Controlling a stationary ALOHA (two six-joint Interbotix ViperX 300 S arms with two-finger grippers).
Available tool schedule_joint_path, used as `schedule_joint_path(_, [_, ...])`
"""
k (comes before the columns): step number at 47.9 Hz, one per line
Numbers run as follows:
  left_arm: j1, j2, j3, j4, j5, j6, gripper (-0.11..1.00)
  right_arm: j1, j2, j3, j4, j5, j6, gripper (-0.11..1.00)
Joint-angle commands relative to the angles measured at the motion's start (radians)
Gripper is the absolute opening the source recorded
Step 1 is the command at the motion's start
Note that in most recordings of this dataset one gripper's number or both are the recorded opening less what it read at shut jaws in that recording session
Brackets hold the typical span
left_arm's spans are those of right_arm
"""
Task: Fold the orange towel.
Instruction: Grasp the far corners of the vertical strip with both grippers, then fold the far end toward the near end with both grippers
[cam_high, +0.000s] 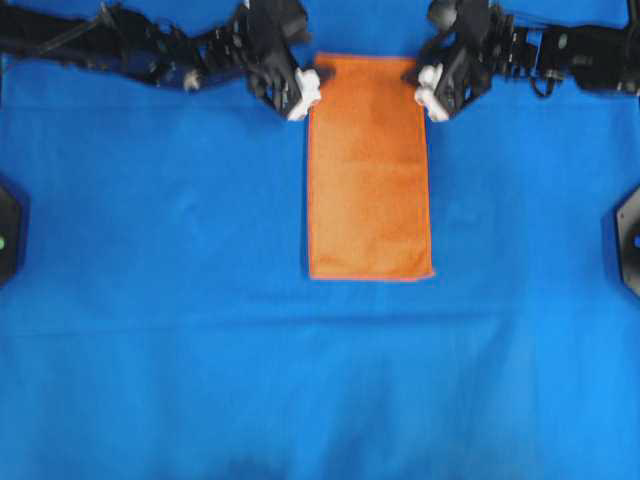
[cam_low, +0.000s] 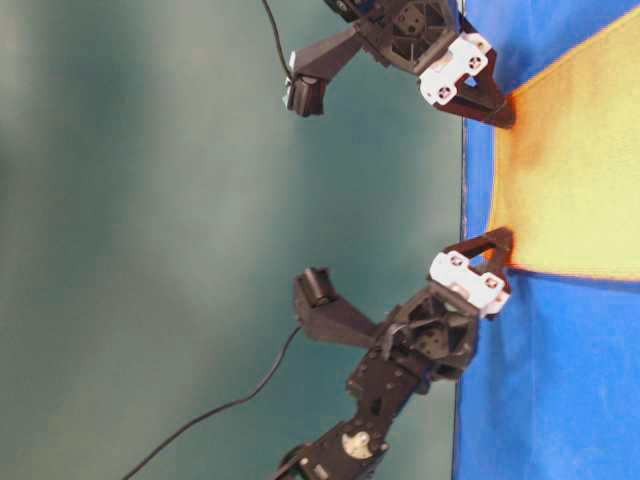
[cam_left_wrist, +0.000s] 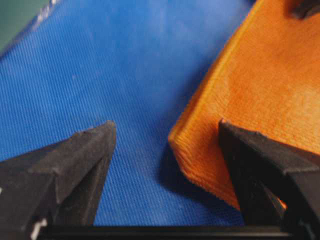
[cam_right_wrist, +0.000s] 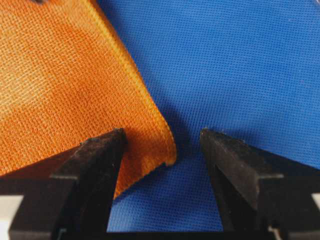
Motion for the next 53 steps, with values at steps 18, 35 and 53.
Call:
schedule_joint_path(18, [-0.014, -0.005, -0.017, 0.003, 0.003, 0.006, 0.17, 0.002, 0.003, 0.003, 0.012, -0.011, 0.002, 0.23])
schedule_joint_path(35, [-0.009, -0.012, -0.008, 0.002, 0.005, 0.006, 0.04, 0.005, -0.002, 0.008, 0.025, -0.029, 0.014, 0.03])
schedule_joint_path(53, [0.006, -0.112, -0.015, 0.003, 0.032, 0.078, 0.04, -0.002, -0.124, 0.003, 0.041, 0.011, 0.014, 0.03])
